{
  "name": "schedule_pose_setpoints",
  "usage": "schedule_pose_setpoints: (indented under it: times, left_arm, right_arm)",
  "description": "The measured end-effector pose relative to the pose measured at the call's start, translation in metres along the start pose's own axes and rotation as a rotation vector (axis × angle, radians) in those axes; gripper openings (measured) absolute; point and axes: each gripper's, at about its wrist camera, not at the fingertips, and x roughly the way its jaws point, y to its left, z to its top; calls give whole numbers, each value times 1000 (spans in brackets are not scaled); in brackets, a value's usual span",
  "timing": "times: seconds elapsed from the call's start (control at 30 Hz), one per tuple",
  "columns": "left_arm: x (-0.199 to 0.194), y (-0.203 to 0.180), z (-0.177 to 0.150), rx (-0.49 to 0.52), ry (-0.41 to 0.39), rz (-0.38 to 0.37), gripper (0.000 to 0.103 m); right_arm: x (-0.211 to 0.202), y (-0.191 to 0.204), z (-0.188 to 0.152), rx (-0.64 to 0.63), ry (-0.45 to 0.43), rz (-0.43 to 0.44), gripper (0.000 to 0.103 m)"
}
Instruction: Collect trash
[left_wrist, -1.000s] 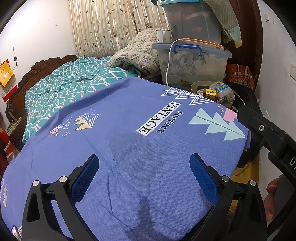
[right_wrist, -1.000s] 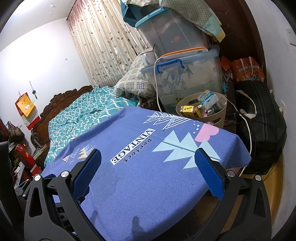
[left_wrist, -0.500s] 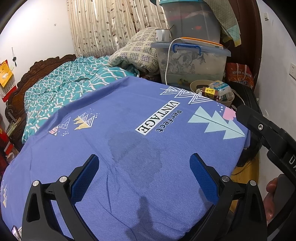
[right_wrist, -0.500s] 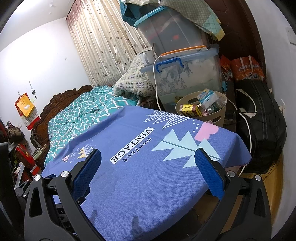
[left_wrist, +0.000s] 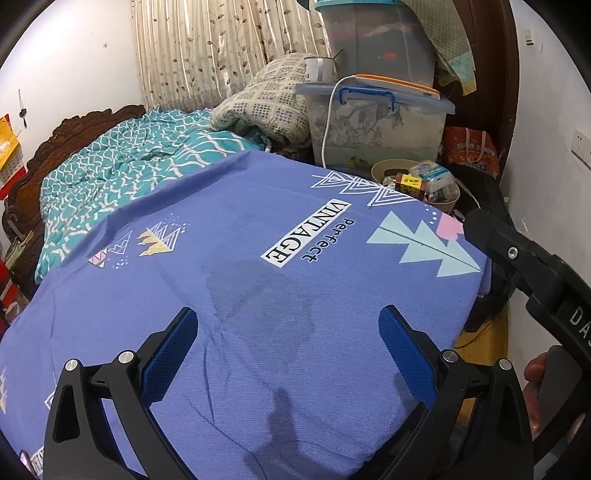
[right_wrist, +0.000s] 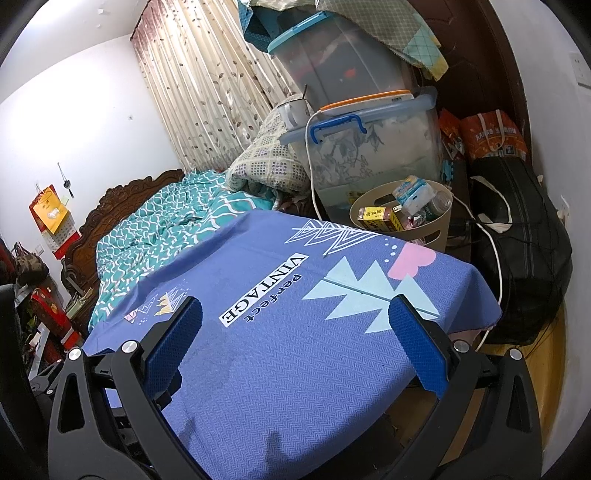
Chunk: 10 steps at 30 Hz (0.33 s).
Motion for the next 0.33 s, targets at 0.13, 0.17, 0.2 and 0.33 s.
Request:
schedule_pose_setpoints:
  times: [0.13,0.17,0.2,0.33]
  left_arm:
    - [1,2,1,-5,5,8,95]
    - [1,3,2,-7,7,9,95]
    - [1,3,2,-10,10,8,95]
    - [1,6,3,-17,11,12,95]
  right_arm:
    - [0,0,0,3,2,-1,100]
    - [2,-1,3,1,2,0,100]
    - [3,-1,4,0,1,-1,99]
    - [2,-4,1,0,1,0,100]
